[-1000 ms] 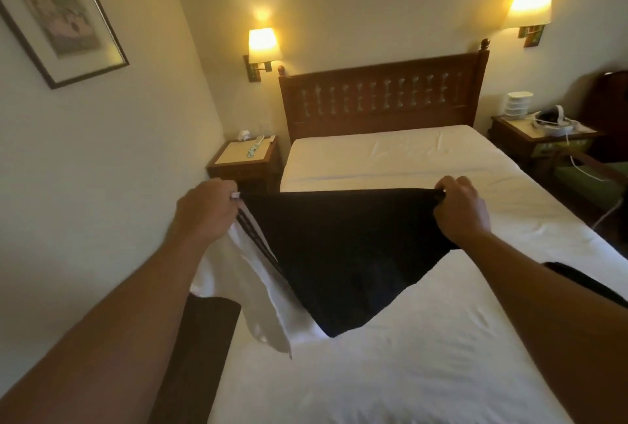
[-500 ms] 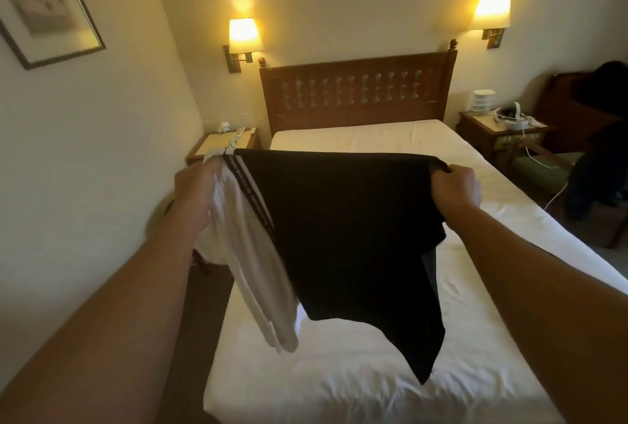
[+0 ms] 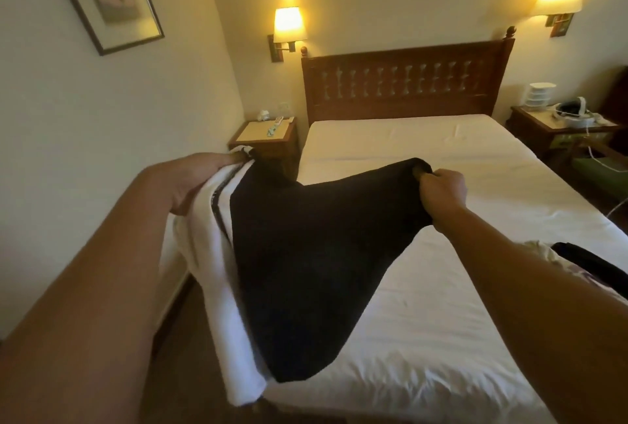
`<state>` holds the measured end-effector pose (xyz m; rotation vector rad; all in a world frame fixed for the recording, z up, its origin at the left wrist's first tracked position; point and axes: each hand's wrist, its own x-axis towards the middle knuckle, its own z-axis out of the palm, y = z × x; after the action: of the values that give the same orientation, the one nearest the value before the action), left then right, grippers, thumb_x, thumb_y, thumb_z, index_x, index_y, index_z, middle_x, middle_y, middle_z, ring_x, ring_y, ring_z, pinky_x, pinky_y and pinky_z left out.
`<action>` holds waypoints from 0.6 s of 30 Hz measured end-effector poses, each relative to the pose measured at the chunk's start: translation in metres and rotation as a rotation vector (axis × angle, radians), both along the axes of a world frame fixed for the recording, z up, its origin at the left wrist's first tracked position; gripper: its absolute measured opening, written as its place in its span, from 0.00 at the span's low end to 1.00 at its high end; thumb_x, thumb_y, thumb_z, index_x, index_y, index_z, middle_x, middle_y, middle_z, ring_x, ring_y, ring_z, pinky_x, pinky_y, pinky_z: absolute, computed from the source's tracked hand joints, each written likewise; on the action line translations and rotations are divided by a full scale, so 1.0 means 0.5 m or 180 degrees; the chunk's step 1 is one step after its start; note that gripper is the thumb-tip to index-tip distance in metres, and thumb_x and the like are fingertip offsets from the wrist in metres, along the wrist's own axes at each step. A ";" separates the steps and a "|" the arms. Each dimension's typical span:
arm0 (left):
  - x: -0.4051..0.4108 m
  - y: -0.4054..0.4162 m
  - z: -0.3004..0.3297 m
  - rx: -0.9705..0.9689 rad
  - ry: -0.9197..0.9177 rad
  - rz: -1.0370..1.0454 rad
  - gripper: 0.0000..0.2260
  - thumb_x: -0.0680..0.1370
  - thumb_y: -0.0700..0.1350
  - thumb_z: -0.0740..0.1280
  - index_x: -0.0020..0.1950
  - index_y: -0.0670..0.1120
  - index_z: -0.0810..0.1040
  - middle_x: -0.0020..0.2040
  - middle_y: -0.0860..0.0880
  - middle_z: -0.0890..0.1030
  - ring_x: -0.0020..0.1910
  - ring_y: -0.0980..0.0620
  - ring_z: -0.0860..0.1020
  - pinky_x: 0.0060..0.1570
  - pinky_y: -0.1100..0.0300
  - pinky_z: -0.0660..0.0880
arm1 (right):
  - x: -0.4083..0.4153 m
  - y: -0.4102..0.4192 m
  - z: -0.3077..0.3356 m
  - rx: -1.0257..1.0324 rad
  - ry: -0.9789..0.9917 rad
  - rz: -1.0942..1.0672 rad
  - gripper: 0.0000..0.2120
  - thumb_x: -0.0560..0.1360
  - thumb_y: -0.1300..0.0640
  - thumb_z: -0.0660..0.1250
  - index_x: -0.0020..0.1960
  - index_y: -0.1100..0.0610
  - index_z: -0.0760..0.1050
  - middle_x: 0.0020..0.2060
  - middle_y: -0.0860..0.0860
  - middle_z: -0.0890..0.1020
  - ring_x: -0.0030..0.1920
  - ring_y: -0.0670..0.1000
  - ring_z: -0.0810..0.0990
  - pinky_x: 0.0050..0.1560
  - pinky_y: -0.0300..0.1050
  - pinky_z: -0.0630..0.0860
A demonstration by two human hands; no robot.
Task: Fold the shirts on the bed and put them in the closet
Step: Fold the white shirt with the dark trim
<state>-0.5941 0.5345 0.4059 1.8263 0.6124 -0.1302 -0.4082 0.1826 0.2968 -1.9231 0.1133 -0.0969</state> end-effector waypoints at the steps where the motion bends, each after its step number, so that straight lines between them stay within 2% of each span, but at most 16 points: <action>1: -0.005 -0.001 0.021 0.0004 -0.0019 -0.0067 0.26 0.70 0.64 0.74 0.56 0.44 0.86 0.59 0.37 0.83 0.62 0.37 0.81 0.69 0.40 0.71 | -0.001 0.010 0.002 -0.0053 -0.0020 0.0050 0.10 0.77 0.57 0.65 0.39 0.59 0.69 0.34 0.57 0.69 0.35 0.56 0.68 0.37 0.49 0.66; 4: 0.001 -0.003 0.052 0.0077 -0.0123 -0.0016 0.25 0.71 0.61 0.73 0.58 0.44 0.85 0.60 0.37 0.83 0.63 0.37 0.80 0.69 0.41 0.72 | 0.008 0.020 0.001 -0.0308 -0.0113 0.0144 0.11 0.77 0.56 0.66 0.40 0.62 0.73 0.35 0.58 0.73 0.35 0.56 0.71 0.37 0.48 0.69; 7: 0.032 -0.008 0.029 0.0155 0.0085 0.0026 0.25 0.71 0.63 0.74 0.57 0.45 0.86 0.57 0.38 0.85 0.59 0.37 0.81 0.68 0.40 0.73 | 0.025 -0.005 -0.006 -0.0751 -0.0176 0.0104 0.14 0.78 0.55 0.65 0.43 0.67 0.76 0.35 0.59 0.77 0.35 0.56 0.75 0.38 0.48 0.72; 9: 0.072 -0.013 -0.019 0.0558 0.0180 0.0302 0.25 0.71 0.64 0.72 0.56 0.46 0.84 0.54 0.40 0.85 0.57 0.38 0.82 0.65 0.40 0.75 | 0.040 -0.036 -0.020 -0.1104 -0.0158 0.0039 0.13 0.79 0.54 0.64 0.44 0.64 0.77 0.38 0.58 0.79 0.38 0.57 0.78 0.42 0.50 0.77; 11: 0.113 -0.022 -0.080 0.0968 -0.0012 0.0536 0.19 0.75 0.60 0.71 0.54 0.45 0.82 0.53 0.42 0.83 0.51 0.43 0.81 0.58 0.48 0.76 | 0.062 -0.071 -0.041 -0.1416 -0.0101 -0.0064 0.11 0.78 0.53 0.64 0.43 0.59 0.77 0.38 0.57 0.80 0.39 0.58 0.79 0.45 0.52 0.79; 13: 0.160 -0.027 -0.144 0.1171 -0.0191 0.0570 0.13 0.79 0.54 0.70 0.50 0.43 0.81 0.49 0.42 0.82 0.44 0.46 0.80 0.47 0.53 0.74 | 0.092 -0.106 -0.066 -0.1714 -0.0043 -0.0135 0.09 0.78 0.54 0.64 0.42 0.57 0.77 0.38 0.56 0.80 0.40 0.60 0.79 0.45 0.52 0.79; 16: 0.232 -0.030 -0.229 0.1524 -0.0049 0.0170 0.12 0.82 0.50 0.68 0.42 0.45 0.78 0.39 0.44 0.79 0.36 0.49 0.76 0.37 0.57 0.70 | 0.150 -0.139 -0.106 -0.2195 0.0042 -0.0051 0.08 0.78 0.54 0.64 0.43 0.56 0.76 0.38 0.56 0.78 0.40 0.61 0.78 0.44 0.51 0.76; 18: 0.302 -0.037 -0.288 0.1745 0.0097 -0.0113 0.12 0.83 0.48 0.67 0.41 0.46 0.78 0.38 0.46 0.78 0.37 0.49 0.75 0.35 0.58 0.66 | 0.207 -0.152 -0.142 -0.2390 0.0129 0.0025 0.07 0.79 0.55 0.62 0.45 0.57 0.75 0.39 0.56 0.78 0.42 0.60 0.78 0.45 0.52 0.77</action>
<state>-0.4433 0.5160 0.2620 2.3678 0.6817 -0.0116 -0.3048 0.1068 0.2256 -2.6755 0.1042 -0.1037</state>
